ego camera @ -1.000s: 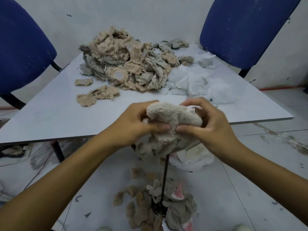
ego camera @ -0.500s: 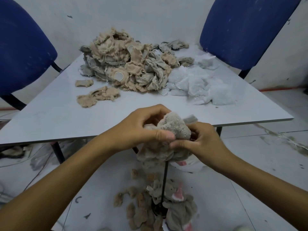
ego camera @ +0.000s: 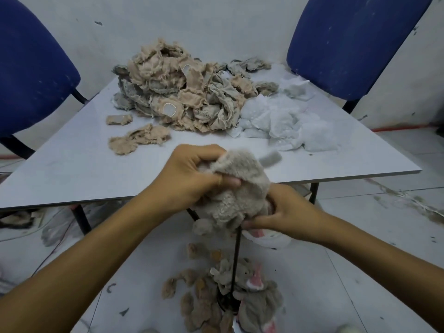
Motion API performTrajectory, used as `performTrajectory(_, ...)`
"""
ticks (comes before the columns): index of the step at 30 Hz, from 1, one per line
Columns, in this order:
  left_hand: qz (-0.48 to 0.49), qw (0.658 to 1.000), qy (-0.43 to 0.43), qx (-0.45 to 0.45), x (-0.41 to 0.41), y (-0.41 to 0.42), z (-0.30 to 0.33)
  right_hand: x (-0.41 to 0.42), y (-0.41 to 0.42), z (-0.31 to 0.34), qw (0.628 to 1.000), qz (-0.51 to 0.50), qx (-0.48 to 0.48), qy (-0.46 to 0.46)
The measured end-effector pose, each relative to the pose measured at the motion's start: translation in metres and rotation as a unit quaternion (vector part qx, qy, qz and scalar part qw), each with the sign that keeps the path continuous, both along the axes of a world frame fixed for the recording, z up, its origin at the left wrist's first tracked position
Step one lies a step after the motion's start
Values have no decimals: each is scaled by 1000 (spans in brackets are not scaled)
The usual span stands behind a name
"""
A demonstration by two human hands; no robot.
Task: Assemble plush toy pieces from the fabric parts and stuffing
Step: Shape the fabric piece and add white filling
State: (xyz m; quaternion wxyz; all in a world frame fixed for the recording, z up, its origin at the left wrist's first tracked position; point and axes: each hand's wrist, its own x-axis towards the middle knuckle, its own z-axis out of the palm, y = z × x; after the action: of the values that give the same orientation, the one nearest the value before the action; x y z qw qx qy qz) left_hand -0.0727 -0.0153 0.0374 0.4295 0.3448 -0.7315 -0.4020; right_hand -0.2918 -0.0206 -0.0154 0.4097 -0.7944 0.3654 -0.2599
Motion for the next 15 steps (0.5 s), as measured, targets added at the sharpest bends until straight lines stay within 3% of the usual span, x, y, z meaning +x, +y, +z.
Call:
performTrajectory(2, 4, 997, 63, 43, 13, -2, 6, -3, -3, 12, 997, -27, -21, -75)
performTrajectory(3, -2, 997, 52, 57, 21, -3, 8, -4, -4, 18, 993, -41, -41, -106)
performTrajectory(6, -23, 995, -66, 65, 35, -3, 8, -6, -5, 33, 982, -73, -119, -131)
performTrajectory(11, -47, 986, -150, 62, 22, -1, 1, -4, 2, 27, 989, -57, -55, -126)
performTrajectory(13, -47, 990, -120, 64, 17, 0, 1, -1, 4, 26, 986, -58, -35, -153)
performTrajectory(15, -31, 996, -50, 68, 12, 3, 3, 1, 5, 27, 980, -74, -80, -165)
